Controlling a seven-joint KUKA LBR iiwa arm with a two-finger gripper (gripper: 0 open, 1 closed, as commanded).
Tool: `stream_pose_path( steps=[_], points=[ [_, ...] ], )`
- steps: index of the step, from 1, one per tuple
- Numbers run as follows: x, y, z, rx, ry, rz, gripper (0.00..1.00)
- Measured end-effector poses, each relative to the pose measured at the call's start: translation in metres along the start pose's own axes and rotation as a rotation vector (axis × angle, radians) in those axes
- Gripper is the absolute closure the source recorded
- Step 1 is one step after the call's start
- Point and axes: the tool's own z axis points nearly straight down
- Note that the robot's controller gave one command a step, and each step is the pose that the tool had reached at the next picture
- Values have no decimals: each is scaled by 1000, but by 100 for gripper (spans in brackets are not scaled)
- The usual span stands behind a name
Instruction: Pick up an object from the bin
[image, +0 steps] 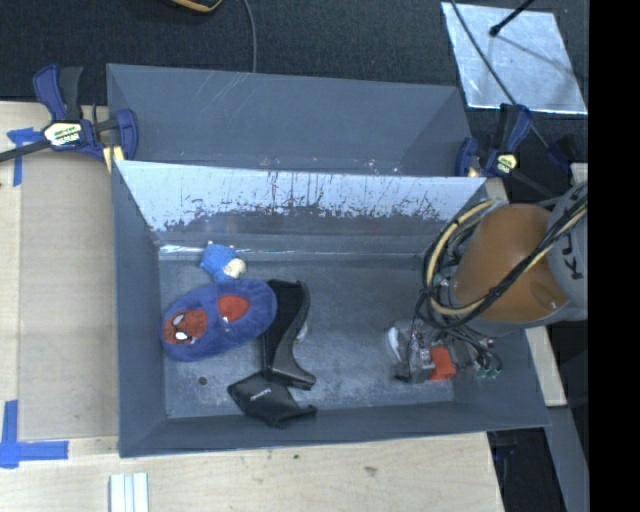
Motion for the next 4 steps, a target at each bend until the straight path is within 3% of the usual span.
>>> stream_pose_path(
  steps=[1,2,3,4],
  points=[
    [0,0,1,0,0,-1,0],
    [-26,-64,0,3,-4,-13,0],
    [-27,-60,-1,1,-6,-18,100],
    [-9,-50,-164,3,-9,-25,100]
  ],
)
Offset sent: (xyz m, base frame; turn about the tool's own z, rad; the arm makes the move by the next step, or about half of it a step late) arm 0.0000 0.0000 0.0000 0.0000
